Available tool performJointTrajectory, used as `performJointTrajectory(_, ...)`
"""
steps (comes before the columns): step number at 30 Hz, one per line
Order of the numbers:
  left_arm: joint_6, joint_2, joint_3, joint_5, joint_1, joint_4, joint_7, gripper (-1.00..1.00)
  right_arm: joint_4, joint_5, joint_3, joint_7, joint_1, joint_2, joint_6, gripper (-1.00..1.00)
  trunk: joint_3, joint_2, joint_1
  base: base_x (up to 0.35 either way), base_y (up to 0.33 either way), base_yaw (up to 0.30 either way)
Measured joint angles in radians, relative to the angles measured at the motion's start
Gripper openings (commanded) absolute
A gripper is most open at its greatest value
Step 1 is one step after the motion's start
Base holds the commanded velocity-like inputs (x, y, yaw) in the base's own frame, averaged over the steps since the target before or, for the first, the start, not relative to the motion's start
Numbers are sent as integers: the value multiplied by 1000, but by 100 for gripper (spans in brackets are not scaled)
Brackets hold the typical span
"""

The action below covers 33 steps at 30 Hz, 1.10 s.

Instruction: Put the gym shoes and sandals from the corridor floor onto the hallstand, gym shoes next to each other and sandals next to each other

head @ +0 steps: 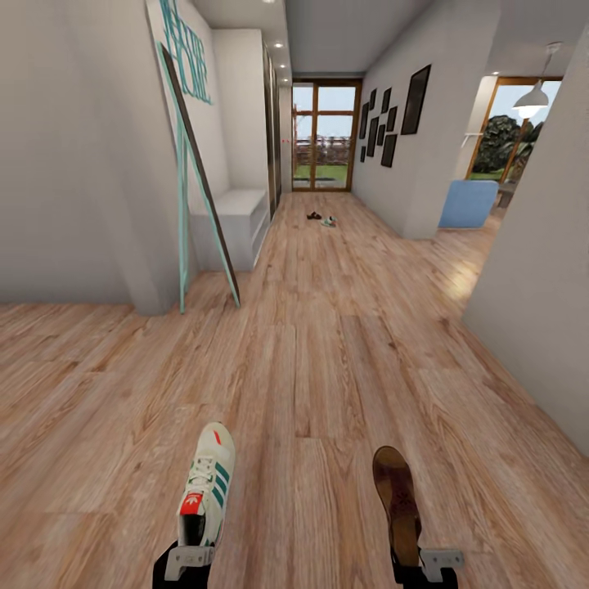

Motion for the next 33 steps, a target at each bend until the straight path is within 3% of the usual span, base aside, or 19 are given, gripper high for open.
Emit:
performJointTrajectory(13,0,0,0,0,0,1,1,-100,1,2,0,0,0,3,2,-100,61,91,-50,0,0,0)
performJointTrajectory(21,0,0,0,0,0,0,1,-100,0,0,0,-1,0,3,2,-100,68,91,-50,0,-37,0)
performJointTrajectory(33,0,0,0,0,0,0,1,-100,-2,-3,-2,-7,0,7,1,-100,66,91,-50,0,-252,55)
